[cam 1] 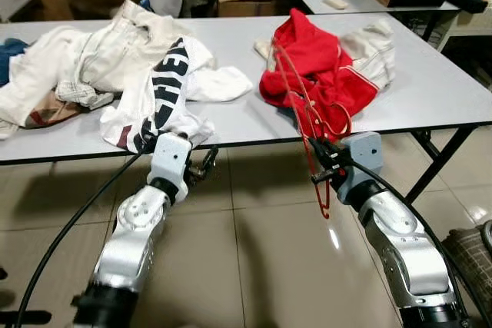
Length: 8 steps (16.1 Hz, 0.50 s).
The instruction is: Hang hanger
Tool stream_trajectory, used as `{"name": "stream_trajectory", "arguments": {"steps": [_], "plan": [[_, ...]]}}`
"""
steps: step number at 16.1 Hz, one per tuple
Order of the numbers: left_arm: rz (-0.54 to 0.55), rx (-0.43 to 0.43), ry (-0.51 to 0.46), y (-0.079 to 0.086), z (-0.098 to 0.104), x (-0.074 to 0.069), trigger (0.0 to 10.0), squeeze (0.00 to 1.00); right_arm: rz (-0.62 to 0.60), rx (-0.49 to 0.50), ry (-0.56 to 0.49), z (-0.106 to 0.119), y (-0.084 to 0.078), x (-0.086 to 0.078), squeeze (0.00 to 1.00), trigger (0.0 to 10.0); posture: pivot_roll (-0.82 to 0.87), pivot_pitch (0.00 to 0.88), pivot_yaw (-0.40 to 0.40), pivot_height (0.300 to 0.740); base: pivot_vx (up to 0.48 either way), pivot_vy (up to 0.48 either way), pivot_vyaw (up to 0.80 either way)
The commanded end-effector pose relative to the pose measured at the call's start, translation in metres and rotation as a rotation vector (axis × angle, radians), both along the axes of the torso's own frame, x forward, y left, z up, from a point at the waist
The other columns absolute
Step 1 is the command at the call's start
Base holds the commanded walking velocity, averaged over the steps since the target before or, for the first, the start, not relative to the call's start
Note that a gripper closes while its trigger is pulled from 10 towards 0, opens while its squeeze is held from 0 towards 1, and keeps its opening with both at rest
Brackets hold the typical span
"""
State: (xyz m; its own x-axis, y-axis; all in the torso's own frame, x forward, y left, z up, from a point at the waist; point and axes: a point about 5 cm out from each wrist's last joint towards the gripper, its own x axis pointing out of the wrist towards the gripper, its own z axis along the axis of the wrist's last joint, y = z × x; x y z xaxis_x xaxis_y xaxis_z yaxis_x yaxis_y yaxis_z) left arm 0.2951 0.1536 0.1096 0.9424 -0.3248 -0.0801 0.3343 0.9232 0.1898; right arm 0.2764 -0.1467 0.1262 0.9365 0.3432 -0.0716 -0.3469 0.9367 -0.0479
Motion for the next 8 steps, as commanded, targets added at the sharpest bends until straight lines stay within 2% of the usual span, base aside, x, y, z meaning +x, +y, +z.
{"name": "stream_trajectory", "arguments": {"steps": [1, 2, 3, 5, 6, 7, 8], "plan": [[-0.024, 0.073, 0.007, -0.001, -0.004, 0.008, 10.0, 0.0, -0.017, 0.004, -0.019, 0.004, -0.002, 0.002, 0.0, 10.0, -0.04, 0.0, 0.024, 0.74, 0.0, 0.0, 0.0], [-0.002, 0.109, -0.007, 0.003, -0.004, 0.017, 10.0, 0.0, -0.019, 0.004, -0.023, 0.004, -0.002, 0.002, 0.0, 10.0, -0.04, 0.0, 0.024, 0.74, 0.0, 0.0, 0.0], [0.002, 0.11, -0.009, 0.003, -0.003, 0.018, 10.0, 0.0, -0.019, 0.004, -0.023, 0.004, -0.002, 0.002, 0.0, 10.0, -0.04, 0.0, 0.028, 0.74, 0.0, 0.0, 0.0], [0.031, 0.169, -0.018, 0.011, -0.005, 0.028, 10.0, 0.0, -0.021, 0.004, -0.026, 0.005, -0.003, 0.003, 0.0, 10.0, -0.05, 0.0, 0.022, 0.74, 0.0, 0.0, 0.0], [0.045, 0.19, -0.014, 0.014, -0.006, 0.032, 8.1, 0.0, -0.02, 0.002, -0.028, 0.005, -0.003, 0.003, 0.0, 10.0, -0.05, 0.0, 0.017, 0.74, 0.0, 0.0, 0.0], [0.065, 0.202, -0.015, 0.017, -0.007, 0.035, 4.1, 0.0, -0.018, 0.002, -0.028, 0.005, -0.003, 0.004, 0.0, 10.0, -0.04, 0.0, 0.013, 0.74, 0.0, 0.0, 0.0], [0.076, 0.21, -0.008, 0.022, -0.009, 0.04, 0.5, 0.0, -0.009, -0.001, -0.028, 0.006, -0.001, 0.006, 0.0, 10.0, -0.04, 0.0, 0.002, 0.74, 0.0, 0.0, 0.0]]}}
